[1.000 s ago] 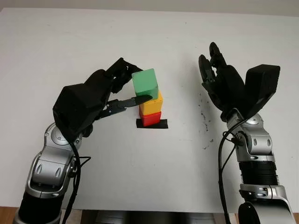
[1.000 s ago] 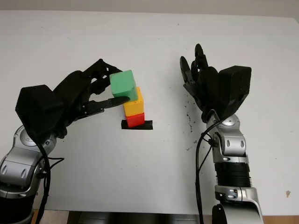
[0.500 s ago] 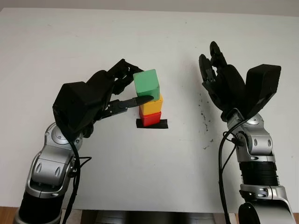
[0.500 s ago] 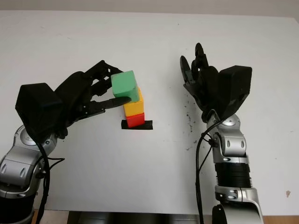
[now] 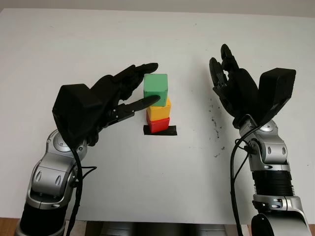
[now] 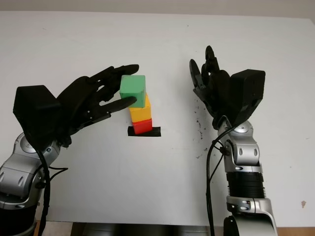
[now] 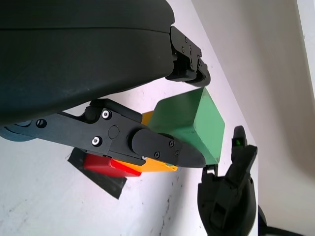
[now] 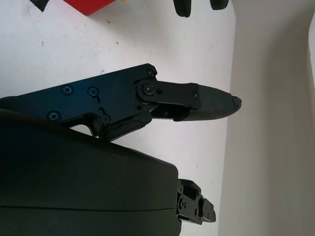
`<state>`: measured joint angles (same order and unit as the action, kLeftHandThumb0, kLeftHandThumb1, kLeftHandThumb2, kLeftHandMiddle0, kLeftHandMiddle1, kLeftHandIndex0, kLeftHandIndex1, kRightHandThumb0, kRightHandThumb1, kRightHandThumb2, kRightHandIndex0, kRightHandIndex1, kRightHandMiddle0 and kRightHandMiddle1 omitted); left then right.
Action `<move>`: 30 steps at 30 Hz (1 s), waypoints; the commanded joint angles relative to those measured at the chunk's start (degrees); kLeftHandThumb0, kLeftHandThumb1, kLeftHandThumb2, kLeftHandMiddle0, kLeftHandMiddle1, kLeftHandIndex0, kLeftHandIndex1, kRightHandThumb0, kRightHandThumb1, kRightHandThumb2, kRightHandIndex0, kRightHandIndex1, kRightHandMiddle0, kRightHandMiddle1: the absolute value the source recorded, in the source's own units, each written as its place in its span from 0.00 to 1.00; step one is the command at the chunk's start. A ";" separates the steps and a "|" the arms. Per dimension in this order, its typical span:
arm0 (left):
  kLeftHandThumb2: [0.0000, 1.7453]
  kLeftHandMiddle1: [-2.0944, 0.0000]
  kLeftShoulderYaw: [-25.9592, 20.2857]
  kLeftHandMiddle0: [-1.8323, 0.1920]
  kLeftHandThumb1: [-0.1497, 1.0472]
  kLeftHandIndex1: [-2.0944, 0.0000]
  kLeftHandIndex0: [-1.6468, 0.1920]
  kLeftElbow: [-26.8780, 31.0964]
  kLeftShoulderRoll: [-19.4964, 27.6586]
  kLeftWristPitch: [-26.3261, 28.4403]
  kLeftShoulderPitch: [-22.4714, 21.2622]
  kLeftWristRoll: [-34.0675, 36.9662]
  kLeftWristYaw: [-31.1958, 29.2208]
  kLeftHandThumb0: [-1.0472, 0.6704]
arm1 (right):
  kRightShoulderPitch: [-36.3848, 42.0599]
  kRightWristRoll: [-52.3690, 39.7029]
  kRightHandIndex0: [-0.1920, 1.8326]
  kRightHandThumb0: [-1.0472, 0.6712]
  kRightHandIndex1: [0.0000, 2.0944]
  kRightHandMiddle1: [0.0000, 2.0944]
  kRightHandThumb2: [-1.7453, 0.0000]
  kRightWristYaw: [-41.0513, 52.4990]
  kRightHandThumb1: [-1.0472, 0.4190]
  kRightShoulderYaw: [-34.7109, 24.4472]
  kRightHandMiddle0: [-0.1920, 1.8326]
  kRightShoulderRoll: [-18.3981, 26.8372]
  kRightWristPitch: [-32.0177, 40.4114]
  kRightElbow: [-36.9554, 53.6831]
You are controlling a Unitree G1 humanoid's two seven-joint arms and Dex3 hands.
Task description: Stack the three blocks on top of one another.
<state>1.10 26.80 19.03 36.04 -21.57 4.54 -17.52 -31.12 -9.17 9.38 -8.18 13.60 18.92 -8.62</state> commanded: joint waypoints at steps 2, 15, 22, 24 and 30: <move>0.04 0.99 -0.98 0.92 0.98 0.97 0.85 2.99 0.86 0.22 0.10 1.88 -1.51 0.30 | 0.57 0.33 0.00 0.24 0.00 0.00 0.73 0.02 0.00 0.08 0.00 0.46 0.28 1.42; 0.30 1.00 -6.29 1.00 1.00 1.00 1.00 7.54 2.82 -6.76 3.92 7.76 -5.34 0.13 | 0.21 0.71 0.00 0.25 0.00 0.01 0.73 0.33 0.00 -0.10 0.00 0.66 0.11 1.23; 0.32 0.97 -14.45 0.96 1.00 0.98 0.97 7.27 -4.90 -12.19 1.81 12.10 5.58 0.12 | -0.61 -0.10 0.00 0.23 0.00 0.01 0.74 0.98 0.00 -0.83 0.01 0.97 0.28 1.07; 0.36 0.98 -16.51 0.97 1.00 0.98 0.98 5.48 -5.35 -12.81 -0.15 14.29 6.75 0.15 | -0.87 -0.03 0.00 0.23 0.00 0.00 0.74 1.33 0.00 -0.78 0.00 1.31 0.00 0.87; 0.36 0.98 -18.25 0.99 1.00 0.98 0.99 -6.65 -2.90 -13.10 -6.92 12.28 10.85 0.12 | -1.99 0.69 0.00 0.21 0.00 0.00 0.73 1.10 0.00 -0.43 0.00 1.35 -2.41 0.78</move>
<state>-16.94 22.04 15.57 23.12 -28.20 17.36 -6.97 -32.22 -8.77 10.58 -8.50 14.44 17.58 -8.64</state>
